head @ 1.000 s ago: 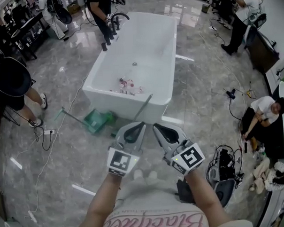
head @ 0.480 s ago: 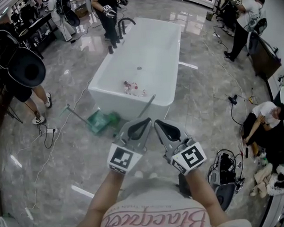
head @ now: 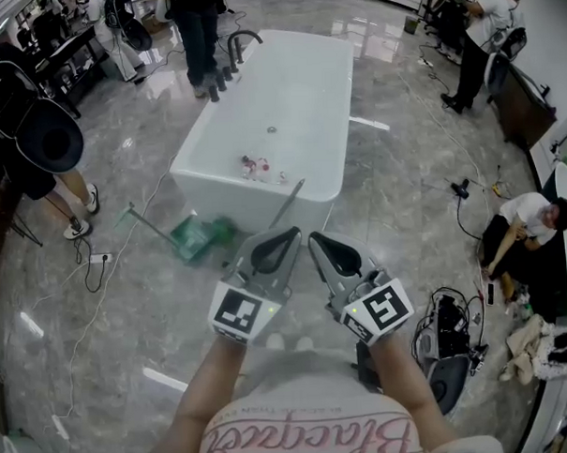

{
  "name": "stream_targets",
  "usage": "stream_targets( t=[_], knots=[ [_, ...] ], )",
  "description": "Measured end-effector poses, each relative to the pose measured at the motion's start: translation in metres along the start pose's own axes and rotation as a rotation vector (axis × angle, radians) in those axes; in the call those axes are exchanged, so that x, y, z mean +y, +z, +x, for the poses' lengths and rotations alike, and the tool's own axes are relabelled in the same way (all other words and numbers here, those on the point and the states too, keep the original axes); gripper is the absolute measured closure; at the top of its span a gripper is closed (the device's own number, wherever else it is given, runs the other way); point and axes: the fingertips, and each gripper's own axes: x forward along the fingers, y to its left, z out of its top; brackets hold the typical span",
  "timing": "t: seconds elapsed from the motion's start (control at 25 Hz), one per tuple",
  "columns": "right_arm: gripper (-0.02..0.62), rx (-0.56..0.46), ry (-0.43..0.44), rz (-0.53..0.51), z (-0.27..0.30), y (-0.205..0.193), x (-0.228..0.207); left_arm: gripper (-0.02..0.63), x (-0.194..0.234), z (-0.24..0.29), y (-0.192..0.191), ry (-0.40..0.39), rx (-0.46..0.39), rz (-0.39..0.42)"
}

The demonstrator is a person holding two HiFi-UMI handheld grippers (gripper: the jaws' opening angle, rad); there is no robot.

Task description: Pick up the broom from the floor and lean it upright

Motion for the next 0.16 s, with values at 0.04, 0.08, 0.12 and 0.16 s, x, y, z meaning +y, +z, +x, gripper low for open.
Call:
stream_targets(
  t=[0.04,0.08,0.12,0.16],
  knots=[
    [0.595,0.0,0.0,0.003,-0.0014,-0.0008,0.0001,0.606,-0.0018,0.0005,0.0006,-0.005,-0.005,-0.008],
    [0.595,0.0,0.001,0.005,-0.0026,-0.0017,0.0004,0.606,-0.0033,0.0008,0.0014,-0.01,-0.011,-0.017],
    [0.595,0.0,0.002,0.006,-0.0036,-0.0026,0.0008,0.606,-0.0045,0.001,0.0021,-0.014,-0.016,-0.025],
    [0.595,0.0,0.003,0.007,-0.0046,-0.0035,0.0012,0.606,-0.0056,0.0011,0.0029,-0.019,-0.022,-0.032]
  ],
)
